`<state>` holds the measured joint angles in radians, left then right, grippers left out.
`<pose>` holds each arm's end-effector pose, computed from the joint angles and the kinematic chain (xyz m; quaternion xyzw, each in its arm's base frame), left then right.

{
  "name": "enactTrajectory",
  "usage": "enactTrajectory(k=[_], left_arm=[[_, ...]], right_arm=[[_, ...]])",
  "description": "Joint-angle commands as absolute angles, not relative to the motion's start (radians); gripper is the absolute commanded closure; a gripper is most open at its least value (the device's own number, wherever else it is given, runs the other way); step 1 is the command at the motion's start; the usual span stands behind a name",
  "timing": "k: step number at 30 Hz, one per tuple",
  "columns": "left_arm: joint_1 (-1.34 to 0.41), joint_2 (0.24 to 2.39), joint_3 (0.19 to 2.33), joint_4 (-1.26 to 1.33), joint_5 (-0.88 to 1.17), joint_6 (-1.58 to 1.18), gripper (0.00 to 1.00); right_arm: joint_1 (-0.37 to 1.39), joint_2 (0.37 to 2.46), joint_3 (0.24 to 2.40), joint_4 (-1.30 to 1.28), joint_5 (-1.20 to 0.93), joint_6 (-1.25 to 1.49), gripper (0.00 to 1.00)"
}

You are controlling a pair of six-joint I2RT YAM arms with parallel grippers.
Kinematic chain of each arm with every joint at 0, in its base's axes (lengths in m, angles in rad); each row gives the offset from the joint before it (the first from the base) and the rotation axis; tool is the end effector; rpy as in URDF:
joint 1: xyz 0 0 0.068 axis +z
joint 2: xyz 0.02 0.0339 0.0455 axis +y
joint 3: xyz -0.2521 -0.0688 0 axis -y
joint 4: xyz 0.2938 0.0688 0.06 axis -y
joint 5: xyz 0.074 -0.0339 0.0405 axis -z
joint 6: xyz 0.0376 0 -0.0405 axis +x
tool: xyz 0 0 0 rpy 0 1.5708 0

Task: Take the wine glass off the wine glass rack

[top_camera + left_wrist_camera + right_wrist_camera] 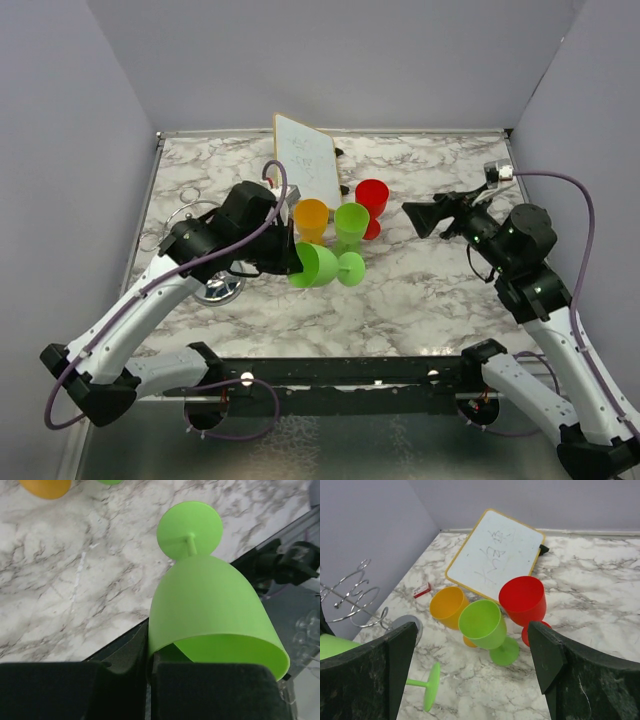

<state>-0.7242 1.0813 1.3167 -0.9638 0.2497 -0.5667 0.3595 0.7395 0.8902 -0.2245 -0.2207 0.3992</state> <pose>0.1853 -0.1763 0.3894 0.1220 0.8987 -0.3348 0.2557 0.2083 0.0871 0.3787 -0.0605 0.7296 0.3254 0.5984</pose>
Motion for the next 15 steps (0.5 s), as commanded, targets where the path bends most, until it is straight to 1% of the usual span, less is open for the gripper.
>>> enactTrajectory(k=[1,9,15], left_arm=[[-0.743,1.142,1.358,-1.162,0.106,-0.483,1.0],[-0.871,1.319,1.406,-1.191,-0.09,-0.495,1.0],[-0.891,1.446,1.432,-1.149,-0.139,-0.448,1.0]], right_arm=[[0.357,0.702,0.948,-0.265,-0.078,0.359,0.07],[0.357,0.678,0.936,-0.276,-0.024,0.289,0.07],[0.357,0.66,0.931,-0.3,-0.021,0.264,0.07]])
